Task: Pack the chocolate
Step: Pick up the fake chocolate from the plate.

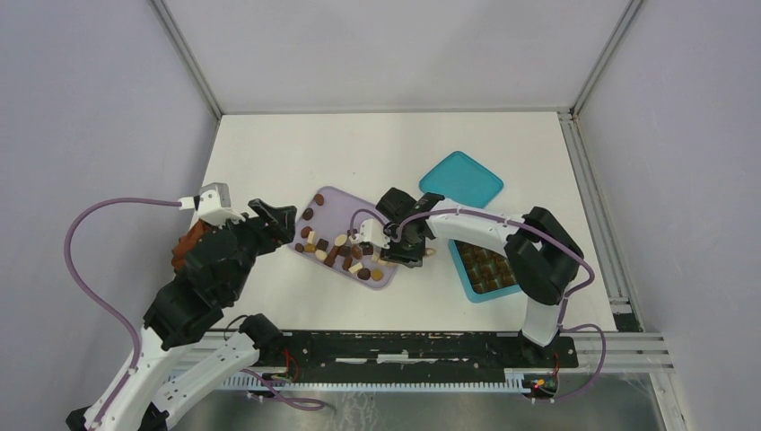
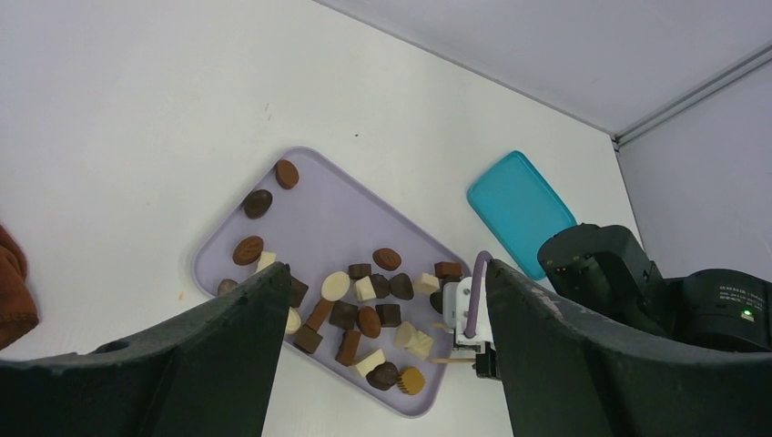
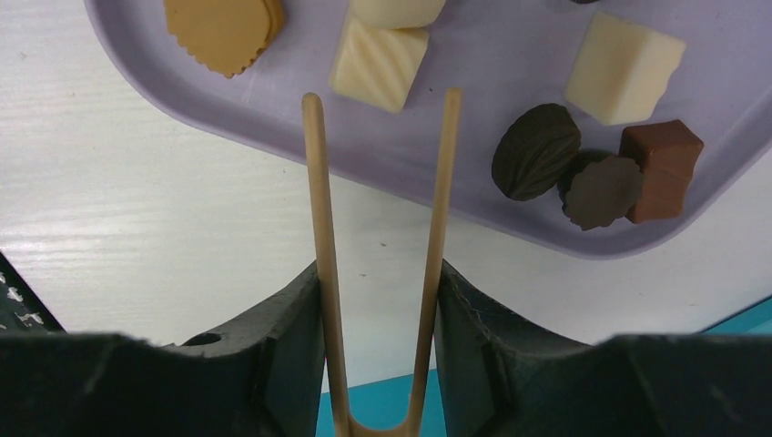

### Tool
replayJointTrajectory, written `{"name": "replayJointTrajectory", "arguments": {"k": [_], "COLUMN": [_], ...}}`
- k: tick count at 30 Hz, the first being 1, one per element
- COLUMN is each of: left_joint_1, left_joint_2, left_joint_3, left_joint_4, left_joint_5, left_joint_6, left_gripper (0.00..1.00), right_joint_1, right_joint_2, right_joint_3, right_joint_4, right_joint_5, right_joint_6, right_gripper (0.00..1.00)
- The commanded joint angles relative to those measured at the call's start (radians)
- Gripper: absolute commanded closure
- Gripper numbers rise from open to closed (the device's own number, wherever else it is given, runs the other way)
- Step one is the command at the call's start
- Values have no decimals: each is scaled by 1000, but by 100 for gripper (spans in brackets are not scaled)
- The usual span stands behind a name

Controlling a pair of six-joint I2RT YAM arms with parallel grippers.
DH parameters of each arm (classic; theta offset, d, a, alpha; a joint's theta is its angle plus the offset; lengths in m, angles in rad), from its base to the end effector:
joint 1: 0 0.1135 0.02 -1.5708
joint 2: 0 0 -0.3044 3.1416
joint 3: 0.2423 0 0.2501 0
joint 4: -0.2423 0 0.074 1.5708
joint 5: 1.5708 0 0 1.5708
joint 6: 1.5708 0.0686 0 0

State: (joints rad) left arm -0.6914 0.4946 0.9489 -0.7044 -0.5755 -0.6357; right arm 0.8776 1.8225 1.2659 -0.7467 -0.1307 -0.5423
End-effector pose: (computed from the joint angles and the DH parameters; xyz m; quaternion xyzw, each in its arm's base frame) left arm 0.0788 -0.0167 0.3859 -0.1529 0.7619 -0.1857 0.6014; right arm 0.2303 0.2912 0.1940 -0.6512 0.7443 0.0860 0.1204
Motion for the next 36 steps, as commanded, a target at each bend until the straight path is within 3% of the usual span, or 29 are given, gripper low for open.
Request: {"name": "replayJointTrajectory", "arguments": {"k": [1, 22, 31, 36], "left_joint_1": [2, 3, 2, 2], "left_joint_2": [-9, 12, 20, 10], "left_joint_3": [-7, -18, -12, -16], "left_joint_4": [27, 73, 77, 75], "left_joint_5": [-19, 0, 8, 9], "left_joint_6": [-43, -38, -35, -40], "left_gripper": [17, 17, 17, 17], "right_joint_1": [8, 14, 13, -7], "right_joint_2": [26, 96, 72, 7], "right_joint_3": [62, 91, 100, 79], "right_joint_4": [-9, -40, -37, -27], "right_joint_5": [-5, 1, 11, -13], "right_joint_6": [28, 53, 58, 50], "right_gripper": [52, 53, 80, 86]}}
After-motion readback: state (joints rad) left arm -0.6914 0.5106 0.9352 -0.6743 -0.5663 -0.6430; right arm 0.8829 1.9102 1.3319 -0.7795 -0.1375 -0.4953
